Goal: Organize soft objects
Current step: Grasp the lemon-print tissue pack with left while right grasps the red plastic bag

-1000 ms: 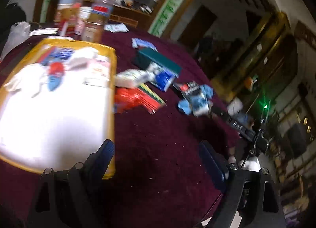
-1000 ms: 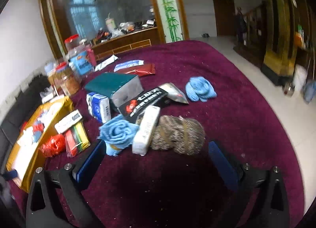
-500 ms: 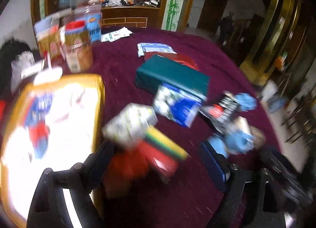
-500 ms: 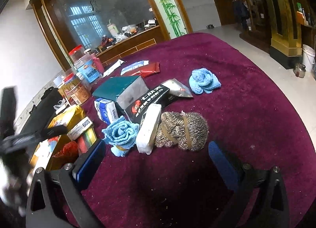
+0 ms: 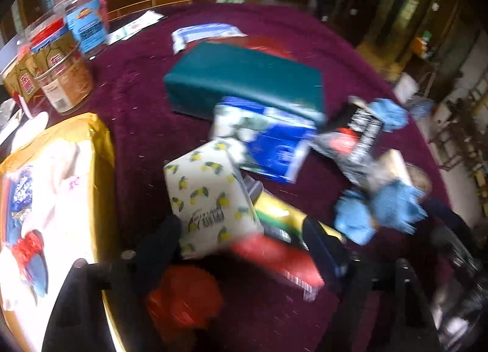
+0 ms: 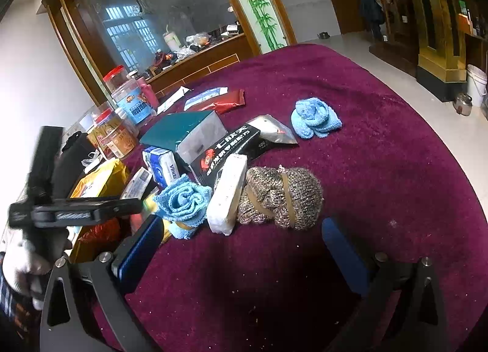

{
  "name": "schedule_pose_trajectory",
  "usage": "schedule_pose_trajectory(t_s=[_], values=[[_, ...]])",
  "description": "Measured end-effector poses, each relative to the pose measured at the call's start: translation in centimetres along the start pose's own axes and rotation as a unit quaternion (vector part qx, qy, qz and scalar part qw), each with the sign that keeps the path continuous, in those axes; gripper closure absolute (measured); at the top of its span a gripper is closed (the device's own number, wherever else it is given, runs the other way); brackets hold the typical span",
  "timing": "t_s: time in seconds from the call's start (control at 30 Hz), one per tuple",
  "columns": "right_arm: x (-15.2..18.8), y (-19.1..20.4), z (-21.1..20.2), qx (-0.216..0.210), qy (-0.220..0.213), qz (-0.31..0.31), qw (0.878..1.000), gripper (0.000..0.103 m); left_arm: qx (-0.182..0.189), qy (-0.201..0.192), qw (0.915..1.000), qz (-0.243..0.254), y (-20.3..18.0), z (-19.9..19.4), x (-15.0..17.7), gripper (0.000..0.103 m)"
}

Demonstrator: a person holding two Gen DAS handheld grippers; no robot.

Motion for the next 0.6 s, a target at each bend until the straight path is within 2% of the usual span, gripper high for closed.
schedule_pose_trajectory(t_s=[0.1, 0.2, 0.27, 0.37, 0.43, 0.47, 0.5, 0.6], values=[[0.0, 0.0, 0.0, 0.001, 0.001, 0.001, 1.0, 0.0, 0.019, -0.009, 0.9997, 0.012, -1.5, -1.2, 0.8, 0.021], [0.0, -0.1, 0.0, 0.002, 0.001, 0.0, 1.0, 0.0, 0.003, -0.008, 0.9998, 0.017, -1.9, -0.8, 0.8, 0.02], [0.0, -0.1, 0.1, 0.004, 0.001, 0.001, 1.0, 0.0, -0.009, -0.013, 0.9999, -0.002, -1.3, -0.4, 0.1, 0.015], [0.1, -0.2, 0.3, 0.006, 0.005, 0.0, 1.0, 0.0, 0.006, -0.017, 0.9976, -0.067, 0.2, 0.7, -0.9, 0.016], [0.2, -0.2, 0.4, 0.007, 0.007, 0.002, 1.0, 0.0, 0.022, -0.01, 0.9959, -0.087, 0.4, 1.5, -1.1, 0.023], [0.2, -0.3, 0.4, 0.008, 0.007, 0.003, 1.0, 0.0, 0.023, -0.006, 0.9954, -0.092, 0.5, 1.8, -1.0, 0.038], [0.2, -0.3, 0.4, 0.008, 0.007, 0.005, 1.0, 0.0, 0.025, -0.015, 0.9954, -0.092, 0.4, 1.6, -1.1, 0.044], [0.3, -0.6, 0.5, 0.011, 0.01, 0.012, 1.0, 0.0, 0.055, -0.029, 0.9935, -0.095, -0.1, 0.3, -1.0, 0.044]])
Point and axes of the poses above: each gripper's, at about its wrist camera, not at the fingertips, and z roughly the way its jaws point, y to its left, x to its underside, the point moved 9 cm from there along z, roughly the way its jaws point, and after that the axes turned 3 degrees about x, right-handed, at the moved point
